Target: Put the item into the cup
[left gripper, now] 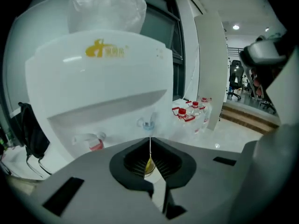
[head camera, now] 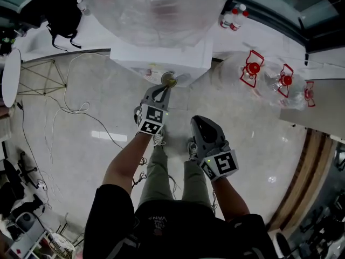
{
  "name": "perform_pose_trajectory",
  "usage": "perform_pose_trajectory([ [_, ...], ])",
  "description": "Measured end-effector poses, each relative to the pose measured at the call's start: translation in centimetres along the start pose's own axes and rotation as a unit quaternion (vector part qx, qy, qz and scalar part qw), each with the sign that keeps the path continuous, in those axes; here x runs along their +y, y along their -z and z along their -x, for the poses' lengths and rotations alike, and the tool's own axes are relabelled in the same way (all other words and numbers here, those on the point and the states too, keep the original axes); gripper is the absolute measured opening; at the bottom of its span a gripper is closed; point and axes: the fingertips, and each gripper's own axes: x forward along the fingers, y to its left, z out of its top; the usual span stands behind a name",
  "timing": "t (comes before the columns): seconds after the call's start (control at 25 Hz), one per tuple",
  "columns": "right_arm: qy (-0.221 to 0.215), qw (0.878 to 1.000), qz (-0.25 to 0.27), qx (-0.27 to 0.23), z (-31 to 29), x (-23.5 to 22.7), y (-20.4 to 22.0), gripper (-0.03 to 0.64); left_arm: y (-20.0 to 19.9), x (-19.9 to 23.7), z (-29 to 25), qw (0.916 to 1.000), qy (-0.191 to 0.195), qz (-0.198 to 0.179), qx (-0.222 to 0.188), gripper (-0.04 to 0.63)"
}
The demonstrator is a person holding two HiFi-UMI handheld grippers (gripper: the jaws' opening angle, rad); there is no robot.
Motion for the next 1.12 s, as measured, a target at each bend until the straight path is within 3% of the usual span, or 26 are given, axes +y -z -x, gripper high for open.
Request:
perform_pose_trajectory([
  [0.44, -0.057, 0.997, 0.041, 0.016, 2.6, 3.4, -3.1, 0.048, -7.1, -1.3, 11.5, 0.9935, -0.05, 0.047, -0.091, 0.02],
  [1.12, -0.103, 0.991, 0.088, 0.017, 9.3, 8.1, -7.3, 0.048, -12.7, -7.4, 27.6, 0.9761, -0.129, 0.068, -0.162, 0.02],
])
